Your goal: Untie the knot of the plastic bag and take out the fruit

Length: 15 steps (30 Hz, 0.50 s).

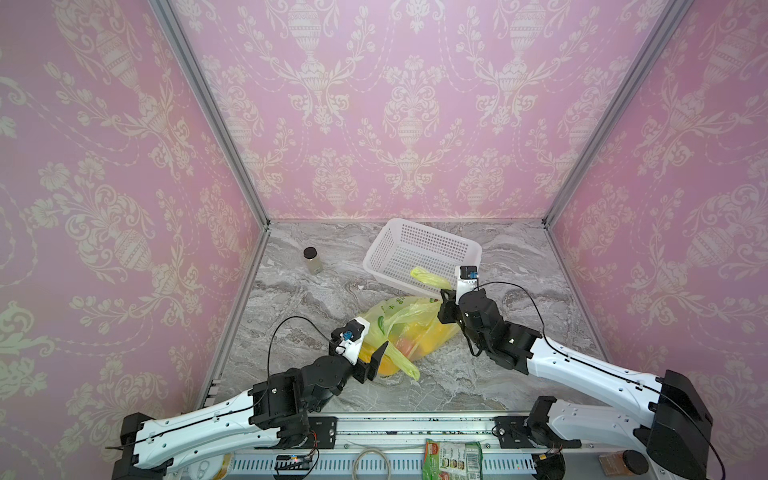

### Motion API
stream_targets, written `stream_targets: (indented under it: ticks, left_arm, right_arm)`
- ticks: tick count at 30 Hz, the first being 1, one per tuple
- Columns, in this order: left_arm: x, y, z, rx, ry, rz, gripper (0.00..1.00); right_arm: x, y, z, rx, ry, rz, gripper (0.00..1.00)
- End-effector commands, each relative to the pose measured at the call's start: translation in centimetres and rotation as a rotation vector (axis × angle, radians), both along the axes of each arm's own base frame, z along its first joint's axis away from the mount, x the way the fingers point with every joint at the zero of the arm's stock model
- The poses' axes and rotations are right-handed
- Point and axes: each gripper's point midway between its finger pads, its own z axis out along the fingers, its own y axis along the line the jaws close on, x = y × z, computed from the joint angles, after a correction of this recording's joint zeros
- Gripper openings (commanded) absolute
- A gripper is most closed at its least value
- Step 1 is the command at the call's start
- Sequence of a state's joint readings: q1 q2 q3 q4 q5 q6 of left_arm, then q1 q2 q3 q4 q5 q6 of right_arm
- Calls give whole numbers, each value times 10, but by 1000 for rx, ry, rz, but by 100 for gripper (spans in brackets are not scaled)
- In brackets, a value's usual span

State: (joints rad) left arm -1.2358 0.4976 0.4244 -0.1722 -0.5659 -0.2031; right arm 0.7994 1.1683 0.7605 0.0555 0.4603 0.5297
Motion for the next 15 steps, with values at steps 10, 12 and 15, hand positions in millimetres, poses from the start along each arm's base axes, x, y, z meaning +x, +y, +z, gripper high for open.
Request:
stream_targets:
  ticks: [10, 12, 15]
  left_arm:
    - [1, -27, -15, 91, -67, -63, 95]
    - [3, -30, -21, 129, -77, -48, 95]
    - [5, -36, -25, 166, -84, -44, 97]
  right_arm:
    - [44, -1, -4, 49, 105, -75, 0]
    - [45, -1, -4, 44, 105, -79, 0]
    - [45, -1, -1, 43, 101, -75, 0]
